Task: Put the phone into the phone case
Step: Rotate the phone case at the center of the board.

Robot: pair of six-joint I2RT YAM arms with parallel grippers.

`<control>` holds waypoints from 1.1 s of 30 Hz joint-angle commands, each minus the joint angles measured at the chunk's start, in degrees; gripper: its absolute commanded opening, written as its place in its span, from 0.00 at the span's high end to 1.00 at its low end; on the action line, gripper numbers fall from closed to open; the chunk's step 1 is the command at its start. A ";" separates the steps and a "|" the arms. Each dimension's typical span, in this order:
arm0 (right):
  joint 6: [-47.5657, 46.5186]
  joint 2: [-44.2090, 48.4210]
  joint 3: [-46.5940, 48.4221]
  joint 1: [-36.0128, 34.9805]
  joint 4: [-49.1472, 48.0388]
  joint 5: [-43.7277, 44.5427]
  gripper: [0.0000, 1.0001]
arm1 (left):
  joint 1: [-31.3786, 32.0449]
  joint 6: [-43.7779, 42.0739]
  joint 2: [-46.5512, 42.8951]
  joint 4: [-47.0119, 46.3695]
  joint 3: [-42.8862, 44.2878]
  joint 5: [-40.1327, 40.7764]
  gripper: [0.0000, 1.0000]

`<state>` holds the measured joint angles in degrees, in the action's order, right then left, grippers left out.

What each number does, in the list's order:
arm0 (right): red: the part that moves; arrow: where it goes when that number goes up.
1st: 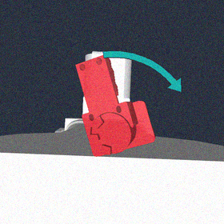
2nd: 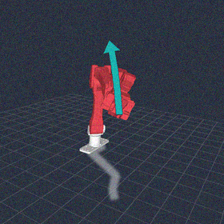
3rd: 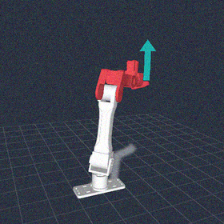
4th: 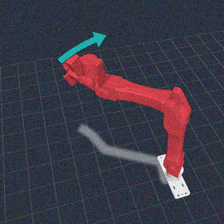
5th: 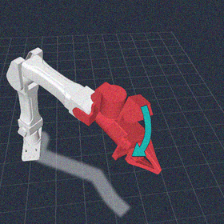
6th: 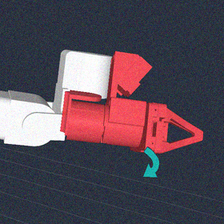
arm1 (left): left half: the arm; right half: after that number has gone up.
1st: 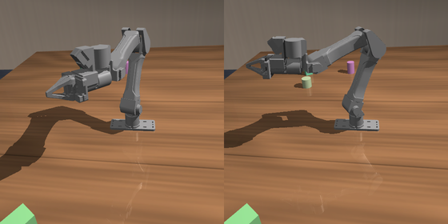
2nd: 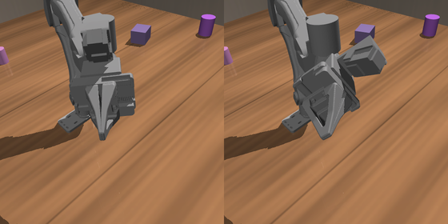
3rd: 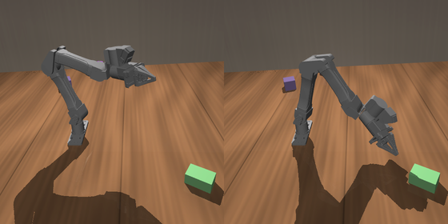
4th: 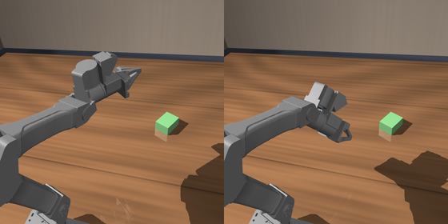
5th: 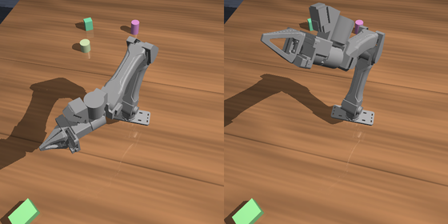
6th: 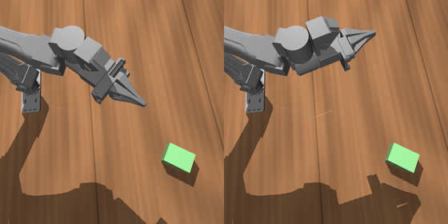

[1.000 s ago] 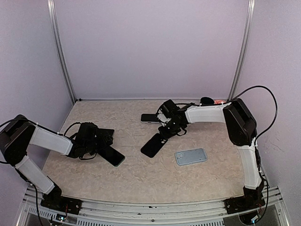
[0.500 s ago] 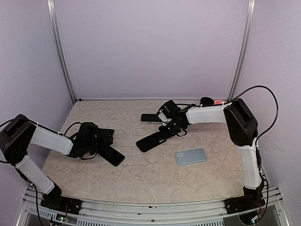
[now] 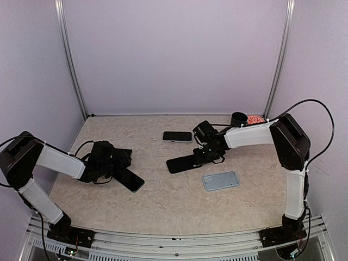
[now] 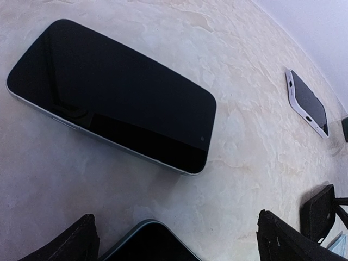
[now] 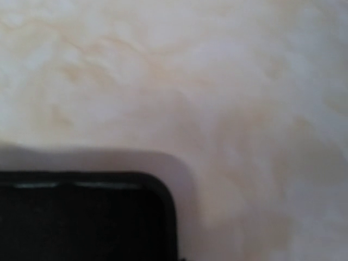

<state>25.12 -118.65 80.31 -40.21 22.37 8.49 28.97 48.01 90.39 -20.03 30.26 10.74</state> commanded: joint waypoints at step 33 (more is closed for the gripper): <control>-0.81 5.88 2.97 -8.31 -2.89 -1.74 0.57 | 2.12 7.59 -13.18 17.37 -6.49 1.88 0.01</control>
<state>27.18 -109.73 79.22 -46.39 20.05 8.75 29.93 53.84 78.76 -8.27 25.15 12.05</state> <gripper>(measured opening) 0.429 0.989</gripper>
